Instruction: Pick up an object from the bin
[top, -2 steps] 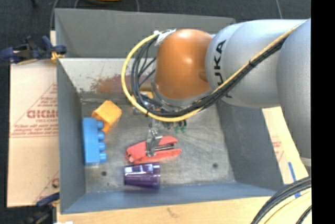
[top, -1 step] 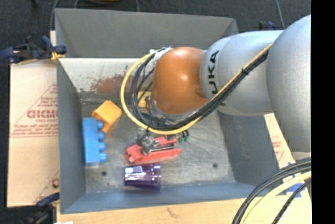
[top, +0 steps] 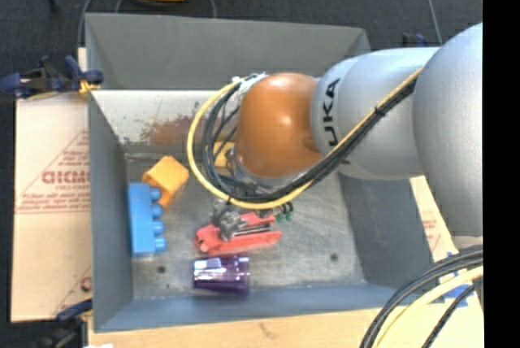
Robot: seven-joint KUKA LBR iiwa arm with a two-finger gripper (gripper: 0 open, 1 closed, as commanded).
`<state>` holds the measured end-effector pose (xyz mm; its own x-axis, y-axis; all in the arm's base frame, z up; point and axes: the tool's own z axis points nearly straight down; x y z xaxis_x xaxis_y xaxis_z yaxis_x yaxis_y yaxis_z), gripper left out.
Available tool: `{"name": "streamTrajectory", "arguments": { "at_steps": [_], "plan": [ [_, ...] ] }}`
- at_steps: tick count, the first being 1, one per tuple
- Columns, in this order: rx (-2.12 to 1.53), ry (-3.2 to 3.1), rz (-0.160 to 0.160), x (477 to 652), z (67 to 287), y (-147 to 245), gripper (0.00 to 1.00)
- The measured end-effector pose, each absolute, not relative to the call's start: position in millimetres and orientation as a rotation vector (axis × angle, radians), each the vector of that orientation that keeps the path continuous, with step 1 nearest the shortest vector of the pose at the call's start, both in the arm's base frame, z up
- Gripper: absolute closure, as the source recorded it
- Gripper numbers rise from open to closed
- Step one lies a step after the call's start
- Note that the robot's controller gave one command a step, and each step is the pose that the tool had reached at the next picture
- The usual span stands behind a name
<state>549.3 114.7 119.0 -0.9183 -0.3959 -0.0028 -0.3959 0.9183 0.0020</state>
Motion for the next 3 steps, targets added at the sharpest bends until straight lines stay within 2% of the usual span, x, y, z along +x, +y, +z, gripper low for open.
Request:
{"name": "streamTrajectory", "arguments": {
  "at_steps": [1,2,3],
  "plan": [
    [-0.579,3.085,0.003,533.0,122,106,1.00],
    [-0.579,3.085,0.003,533.0,122,106,1.00],
    [-0.631,3.073,-0.001,543.3,241,102,1.00]
  ]
}}
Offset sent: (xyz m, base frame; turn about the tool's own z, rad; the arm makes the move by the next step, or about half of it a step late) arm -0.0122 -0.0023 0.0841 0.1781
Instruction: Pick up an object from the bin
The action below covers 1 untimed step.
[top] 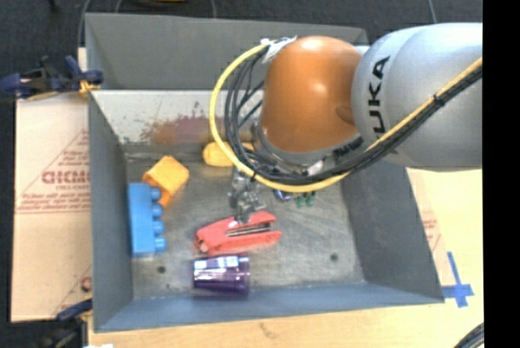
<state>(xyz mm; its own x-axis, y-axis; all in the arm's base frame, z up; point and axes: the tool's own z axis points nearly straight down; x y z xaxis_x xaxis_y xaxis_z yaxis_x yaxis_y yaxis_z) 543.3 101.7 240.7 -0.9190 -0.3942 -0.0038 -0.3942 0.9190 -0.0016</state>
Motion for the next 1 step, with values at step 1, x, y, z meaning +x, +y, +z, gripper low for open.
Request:
{"name": "streamTrajectory", "arguments": {
  "at_steps": [1],
  "plan": [
    [-0.629,3.074,0.001,543.8,241.8,101.9,0.00]
  ]
}}
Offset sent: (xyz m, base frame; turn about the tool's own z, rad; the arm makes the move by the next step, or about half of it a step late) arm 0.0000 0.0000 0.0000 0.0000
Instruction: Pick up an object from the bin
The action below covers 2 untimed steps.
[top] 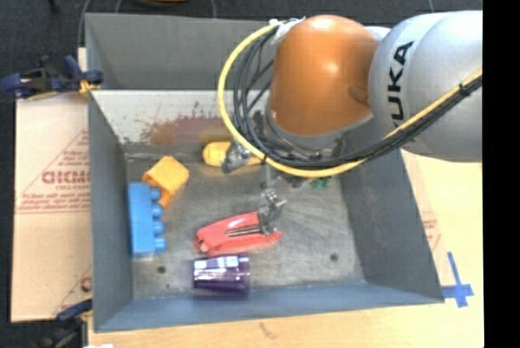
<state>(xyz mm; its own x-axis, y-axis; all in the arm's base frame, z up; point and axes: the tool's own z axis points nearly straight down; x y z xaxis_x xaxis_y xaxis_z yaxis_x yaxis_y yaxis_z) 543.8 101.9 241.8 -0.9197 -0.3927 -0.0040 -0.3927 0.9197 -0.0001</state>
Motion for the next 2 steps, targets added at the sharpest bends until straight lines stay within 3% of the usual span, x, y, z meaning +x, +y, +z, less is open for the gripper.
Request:
{"name": "streamTrajectory", "arguments": {
  "at_steps": [1,2],
  "plan": [
    [-0.628,3.074,0.002,543.8,242,102,0.00],
    [-0.535,3.086,0.002,528.4,206,93,0.00]
  ]
}}
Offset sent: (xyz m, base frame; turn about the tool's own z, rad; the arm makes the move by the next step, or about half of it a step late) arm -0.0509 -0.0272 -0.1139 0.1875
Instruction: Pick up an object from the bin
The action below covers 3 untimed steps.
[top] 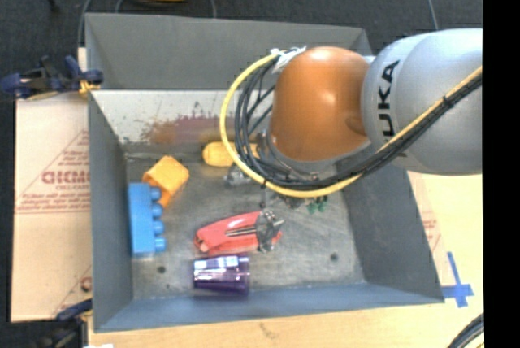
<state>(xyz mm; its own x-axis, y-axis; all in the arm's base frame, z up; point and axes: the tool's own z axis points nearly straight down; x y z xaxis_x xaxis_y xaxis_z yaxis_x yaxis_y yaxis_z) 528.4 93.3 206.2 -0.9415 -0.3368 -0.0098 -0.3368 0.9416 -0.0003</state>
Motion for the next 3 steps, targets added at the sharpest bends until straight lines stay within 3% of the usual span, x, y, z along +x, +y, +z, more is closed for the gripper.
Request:
{"name": "streamTrajectory", "arguments": {
  "at_steps": [1,2,3],
  "plan": [
    [-0.359,3.114,0.002,514.9,139,83,0.00],
    [-0.740,2.980,-0.002,530.0,89,91,1.00],
    [-0.739,2.980,-0.002,530.0,89,91,1.00]
  ]
}}
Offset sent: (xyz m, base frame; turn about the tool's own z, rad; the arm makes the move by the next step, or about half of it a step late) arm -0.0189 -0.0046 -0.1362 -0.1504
